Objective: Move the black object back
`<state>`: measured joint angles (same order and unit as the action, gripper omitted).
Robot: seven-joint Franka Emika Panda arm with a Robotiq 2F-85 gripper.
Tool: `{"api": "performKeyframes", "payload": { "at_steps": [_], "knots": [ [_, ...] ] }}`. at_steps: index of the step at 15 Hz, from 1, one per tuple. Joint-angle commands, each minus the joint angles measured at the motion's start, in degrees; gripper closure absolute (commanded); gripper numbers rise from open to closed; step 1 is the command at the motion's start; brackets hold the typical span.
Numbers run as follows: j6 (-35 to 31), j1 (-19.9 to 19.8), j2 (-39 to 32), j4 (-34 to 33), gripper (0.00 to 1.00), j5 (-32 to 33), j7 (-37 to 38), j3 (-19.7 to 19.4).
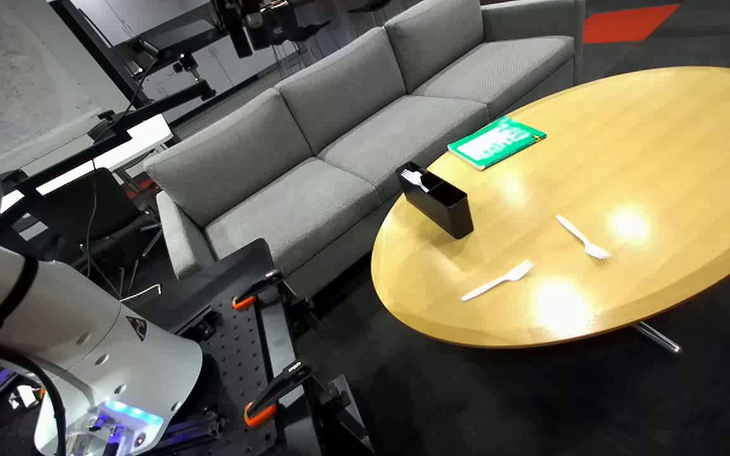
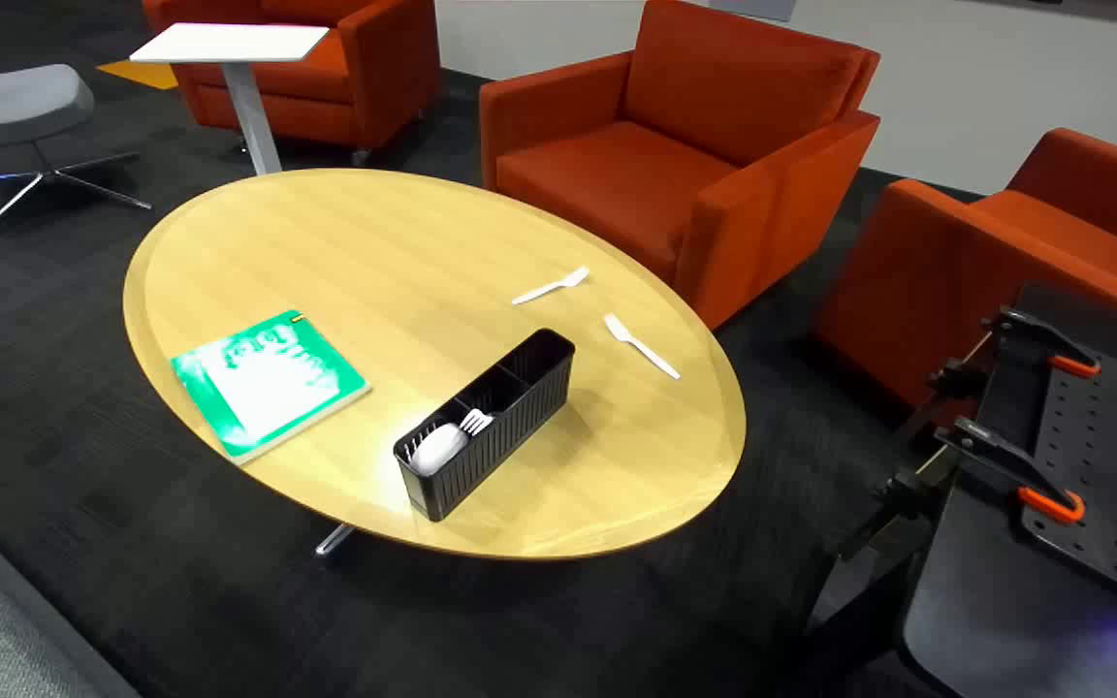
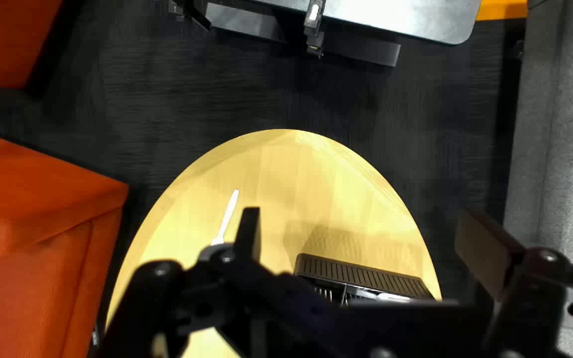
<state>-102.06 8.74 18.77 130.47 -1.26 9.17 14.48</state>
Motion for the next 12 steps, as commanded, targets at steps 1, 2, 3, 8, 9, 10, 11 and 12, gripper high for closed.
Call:
{"api": "performKeyframes", "payload": {
  "at_steps": [1, 2, 3, 8, 9, 10, 11, 12],
  "knots": [
    [0.09, 0.68, -0.10, -0.10, 0.00, 0.19, 0.19, -0.62],
    [0.09, 0.69, -0.10, -0.10, 0.00, 0.19, 0.19, -0.61],
    [0.09, 0.68, -0.10, -0.10, 0.00, 0.19, 0.19, -0.61],
    [-4.26, 0.86, -1.08, 0.21, 0.00, 1.76, -3.22, -0.81],
    [-6.43, 0.84, -2.15, -0.02, 0.00, 2.41, -5.42, -1.14],
    [-9.54, 0.74, -3.56, -0.13, 0.00, 3.55, -7.87, -1.44],
    [-12.47, 0.77, -4.79, -0.07, 0.00, 4.47, -10.73, -1.82],
    [-15.49, 0.78, -6.74, -0.22, 0.00, 5.74, -14.28, -2.32]
  ]
}}
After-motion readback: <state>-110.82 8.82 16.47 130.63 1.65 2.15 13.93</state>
